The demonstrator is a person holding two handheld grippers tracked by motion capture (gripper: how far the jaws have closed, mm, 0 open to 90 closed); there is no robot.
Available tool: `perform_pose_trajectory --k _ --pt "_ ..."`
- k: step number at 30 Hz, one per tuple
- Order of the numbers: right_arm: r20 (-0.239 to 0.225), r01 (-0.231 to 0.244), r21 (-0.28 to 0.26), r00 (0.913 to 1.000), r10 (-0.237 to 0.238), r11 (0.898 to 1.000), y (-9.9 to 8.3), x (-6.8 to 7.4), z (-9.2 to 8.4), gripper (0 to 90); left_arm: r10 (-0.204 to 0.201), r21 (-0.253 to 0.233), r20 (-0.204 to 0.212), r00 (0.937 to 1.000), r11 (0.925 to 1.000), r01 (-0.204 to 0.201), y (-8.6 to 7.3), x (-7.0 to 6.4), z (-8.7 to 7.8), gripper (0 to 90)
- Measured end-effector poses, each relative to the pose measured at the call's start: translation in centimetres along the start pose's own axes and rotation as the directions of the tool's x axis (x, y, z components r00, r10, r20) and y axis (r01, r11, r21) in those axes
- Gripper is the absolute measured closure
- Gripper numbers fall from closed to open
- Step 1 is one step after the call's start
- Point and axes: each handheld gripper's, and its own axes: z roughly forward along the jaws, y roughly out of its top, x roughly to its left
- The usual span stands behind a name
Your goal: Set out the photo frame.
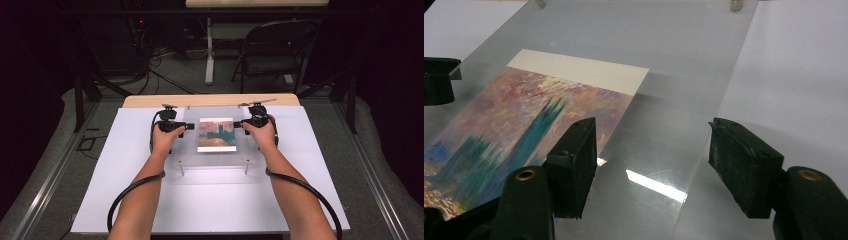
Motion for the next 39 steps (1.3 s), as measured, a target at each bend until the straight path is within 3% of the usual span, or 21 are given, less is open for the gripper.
perform_pose_trajectory --k 4,15,22,39 --pt "-0.019 -0.031 -0.002 0.9993 0.031 1.0 0.0 -0.4 0.1 35.4 -0.04 0.0 0.031 0.9987 0.9992 0.04 -0.1 0.5 0.2 32.5" --pt "-0.075 -0.1 0.011 0.9921 0.101 0.995 -0.1 -1.1 0.6 34.6 -0.066 -0.005 0.043 0.9969 0.9978 0.066 -0.1 0.6 0.5 30.6" --pt "-0.078 -0.11 0.012 0.9908 0.11 0.994 -0.2 -1.1 0.7 34.0 -0.092 0.011 0.066 0.9936 0.9958 0.091 -0.2 0.7 0.4 32.1" --pt "-0.076 -0.1 -0.001 0.9922 0.099 0.995 -0.2 -1.0 0.5 34.7 -0.106 -0.001 0.081 0.991 0.9943 0.107 -0.1 1.1 0.2 37.0"
